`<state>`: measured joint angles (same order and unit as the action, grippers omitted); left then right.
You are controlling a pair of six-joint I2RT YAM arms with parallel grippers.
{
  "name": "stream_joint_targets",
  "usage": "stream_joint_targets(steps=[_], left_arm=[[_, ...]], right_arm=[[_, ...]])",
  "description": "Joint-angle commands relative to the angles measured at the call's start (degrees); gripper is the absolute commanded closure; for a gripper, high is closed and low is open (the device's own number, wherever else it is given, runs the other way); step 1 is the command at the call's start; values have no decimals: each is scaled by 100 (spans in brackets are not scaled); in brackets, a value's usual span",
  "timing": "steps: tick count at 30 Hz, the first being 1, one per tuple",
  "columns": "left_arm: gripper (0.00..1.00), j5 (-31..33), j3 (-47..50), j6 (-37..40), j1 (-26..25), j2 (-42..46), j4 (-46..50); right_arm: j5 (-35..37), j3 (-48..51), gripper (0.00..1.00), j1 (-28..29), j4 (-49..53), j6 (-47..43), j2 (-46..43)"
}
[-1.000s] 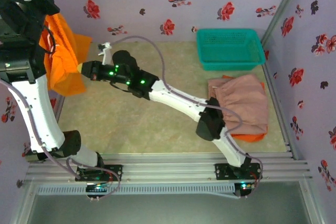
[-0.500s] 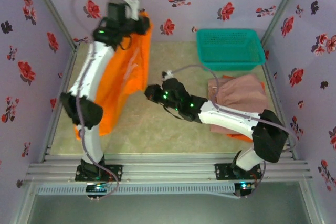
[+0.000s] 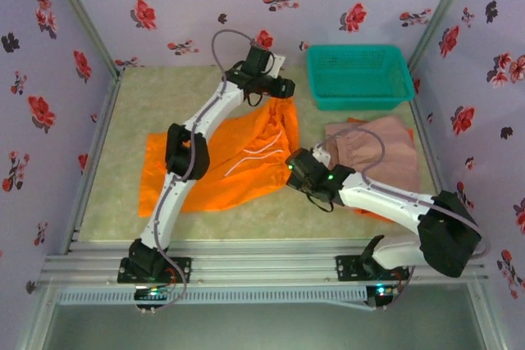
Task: Fold and stack the shorts
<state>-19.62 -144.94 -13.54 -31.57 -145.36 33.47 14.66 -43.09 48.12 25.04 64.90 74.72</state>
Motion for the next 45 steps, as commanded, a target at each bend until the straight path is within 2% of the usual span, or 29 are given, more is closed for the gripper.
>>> stream_joint_targets(steps=[1, 2, 3, 4, 6, 11, 13, 16, 20, 22, 29, 33, 41, 42, 45], left_arm=[[27, -33, 223, -90, 367, 1196, -315], [20, -32, 474, -179, 483, 1565, -307], [18, -40, 726, -258, 582, 1890, -300], [16, -38, 1129, -309, 695, 2294, -293], [7, 120, 2065, -387, 886, 3108, -330], [5, 914, 4984, -1023, 1368, 5146, -639], [7, 1168, 5937, -1315, 1468, 5674, -676], [12, 1731, 7183, -1740, 1521, 6169, -608], [18, 1417, 8567, -2226, 1731, 6295, -1046], [20, 1210, 8944, -2365, 1767, 6190, -1297], [24, 1205, 9250, -2373, 1805, 5703, -1854], [32, 1090, 9208, -2437, 1820, 5350, -1999], [57, 1052, 9231, -2444, 1813, 5133, -2093], [62, 1052, 9226, -2443, 1813, 5110, -2091], [88, 1065, 9175, -2436, 1813, 5070, -2121]], right_arm=[[212, 247, 100, -157, 1009, -233, -172], [162, 336, 100, -197, 1007, -238, -234], [97, 399, 99, -232, 1003, -248, -286], [50, 445, 94, -258, 1035, -272, -349], [59, 456, 76, -274, 1204, -314, -496], [-74, 271, 25, -270, 1296, -760, -1088], [34, -11, 18, -283, 1444, -1021, -1189], [216, -470, 12, -277, 1543, -1489, -1189], [209, -823, 4, -282, 1011, -1993, -1077], [182, -958, 3, -278, 770, -2145, -963], [-43, -1281, 2, -277, 549, -2386, -613], [-20, -1151, 2, -281, 454, -2333, -638], [141, -1045, 2, -277, 537, -2307, -671], [158, -1043, 2, -277, 537, -2298, -649], [172, -1039, 2, -277, 529, -2271, -595]])
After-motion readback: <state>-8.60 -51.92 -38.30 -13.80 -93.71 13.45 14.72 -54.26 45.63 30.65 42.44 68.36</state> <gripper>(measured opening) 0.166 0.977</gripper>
